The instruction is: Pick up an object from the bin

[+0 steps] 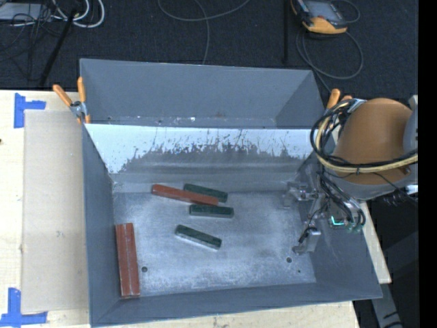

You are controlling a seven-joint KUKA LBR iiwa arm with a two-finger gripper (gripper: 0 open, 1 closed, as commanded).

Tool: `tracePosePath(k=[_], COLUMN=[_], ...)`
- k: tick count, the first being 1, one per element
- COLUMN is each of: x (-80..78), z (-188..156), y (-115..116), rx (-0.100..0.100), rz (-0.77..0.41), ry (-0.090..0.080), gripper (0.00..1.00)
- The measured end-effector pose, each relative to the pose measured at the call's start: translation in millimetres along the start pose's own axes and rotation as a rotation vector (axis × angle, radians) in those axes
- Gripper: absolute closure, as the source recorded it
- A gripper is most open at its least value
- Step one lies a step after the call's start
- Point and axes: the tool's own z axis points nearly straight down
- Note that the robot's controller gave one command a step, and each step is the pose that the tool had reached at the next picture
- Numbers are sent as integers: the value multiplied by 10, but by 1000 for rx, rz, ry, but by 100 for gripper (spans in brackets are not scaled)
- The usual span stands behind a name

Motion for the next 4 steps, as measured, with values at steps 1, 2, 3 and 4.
tracePosePath(k=[1,2,3,4], x=[144,-29,-38,-316], z=[381,1034,1018,-440], y=[931,1338,1328,1304], rx=[-4,-1,1,1], rz=[49,217,214,-5], ry=[-2,-3,-6,-17], gripper=[0,0,100,100])
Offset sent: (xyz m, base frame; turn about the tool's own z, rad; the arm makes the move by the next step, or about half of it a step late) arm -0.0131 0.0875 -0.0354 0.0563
